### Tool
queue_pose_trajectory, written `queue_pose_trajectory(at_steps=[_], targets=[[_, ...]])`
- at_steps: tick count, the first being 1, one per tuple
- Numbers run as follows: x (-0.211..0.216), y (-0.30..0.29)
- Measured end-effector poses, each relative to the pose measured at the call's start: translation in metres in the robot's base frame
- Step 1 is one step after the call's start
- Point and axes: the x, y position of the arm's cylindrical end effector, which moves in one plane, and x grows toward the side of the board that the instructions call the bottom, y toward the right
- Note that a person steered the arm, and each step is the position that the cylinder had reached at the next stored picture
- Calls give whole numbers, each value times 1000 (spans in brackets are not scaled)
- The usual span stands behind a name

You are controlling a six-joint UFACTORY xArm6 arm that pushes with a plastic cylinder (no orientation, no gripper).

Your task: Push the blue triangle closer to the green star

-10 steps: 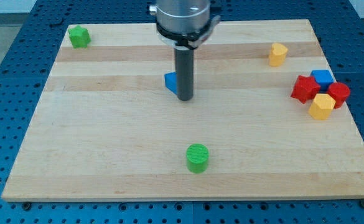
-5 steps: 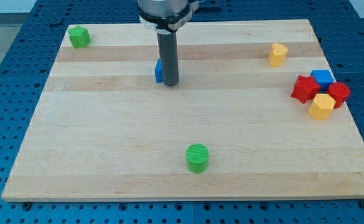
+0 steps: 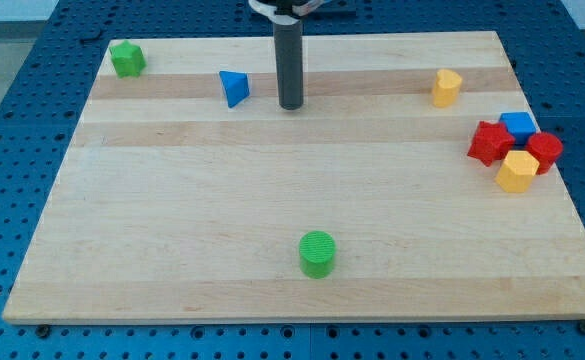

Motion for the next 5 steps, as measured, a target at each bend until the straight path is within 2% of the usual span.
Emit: queue_pose_trajectory(at_steps=[3,5], targets=[[-33,-34],[-28,-69]])
